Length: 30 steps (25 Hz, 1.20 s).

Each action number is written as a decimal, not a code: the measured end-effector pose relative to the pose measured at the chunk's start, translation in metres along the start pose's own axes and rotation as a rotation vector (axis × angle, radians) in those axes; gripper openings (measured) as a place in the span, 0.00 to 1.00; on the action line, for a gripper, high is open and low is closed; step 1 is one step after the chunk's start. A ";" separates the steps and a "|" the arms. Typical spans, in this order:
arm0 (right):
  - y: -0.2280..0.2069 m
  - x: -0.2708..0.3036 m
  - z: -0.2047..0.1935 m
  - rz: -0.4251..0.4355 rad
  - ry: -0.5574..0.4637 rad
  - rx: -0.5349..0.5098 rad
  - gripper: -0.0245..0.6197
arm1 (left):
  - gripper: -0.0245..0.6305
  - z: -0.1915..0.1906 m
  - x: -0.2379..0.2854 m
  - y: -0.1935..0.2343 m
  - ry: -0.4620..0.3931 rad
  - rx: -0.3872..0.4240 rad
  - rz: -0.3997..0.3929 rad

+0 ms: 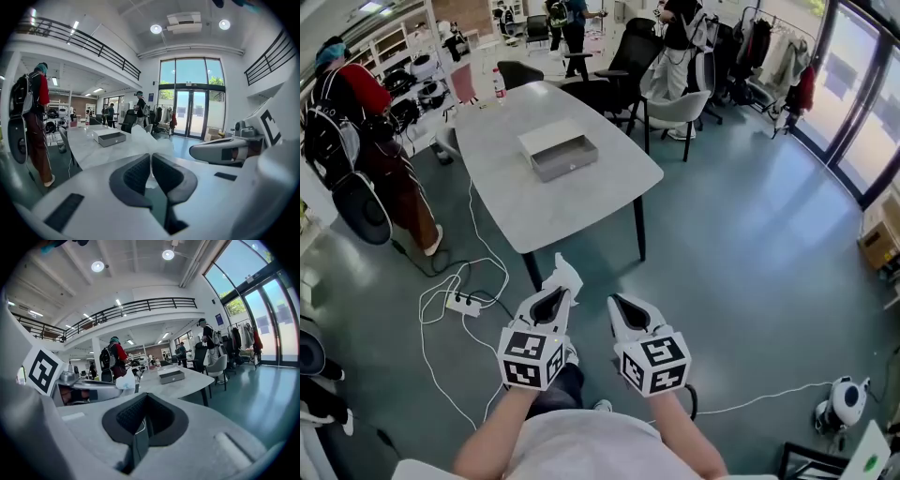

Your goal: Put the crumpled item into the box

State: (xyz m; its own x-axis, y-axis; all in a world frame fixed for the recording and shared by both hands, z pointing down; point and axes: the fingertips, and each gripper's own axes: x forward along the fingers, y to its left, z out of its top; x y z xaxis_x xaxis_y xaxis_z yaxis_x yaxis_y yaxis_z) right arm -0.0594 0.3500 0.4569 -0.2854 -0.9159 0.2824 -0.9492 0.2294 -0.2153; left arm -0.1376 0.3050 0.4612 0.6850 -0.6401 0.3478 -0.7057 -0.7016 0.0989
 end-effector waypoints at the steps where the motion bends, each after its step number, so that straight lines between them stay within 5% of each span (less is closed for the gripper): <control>1: -0.004 0.006 0.002 -0.003 0.000 -0.001 0.05 | 0.07 0.002 0.007 0.003 -0.001 0.000 -0.003; 14: -0.046 0.114 0.040 -0.043 0.039 -0.010 0.05 | 0.07 0.033 0.100 0.078 0.021 -0.029 -0.054; 30: -0.043 0.228 0.082 -0.056 0.081 -0.067 0.05 | 0.07 0.064 0.162 0.176 0.002 -0.092 -0.093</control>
State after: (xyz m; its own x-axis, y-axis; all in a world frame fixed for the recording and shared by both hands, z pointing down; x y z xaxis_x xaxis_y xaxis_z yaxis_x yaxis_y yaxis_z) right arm -0.0729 0.1042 0.4533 -0.2387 -0.8991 0.3670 -0.9700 0.2025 -0.1347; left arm -0.1393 0.0574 0.4750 0.7481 -0.5729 0.3349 -0.6528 -0.7261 0.2159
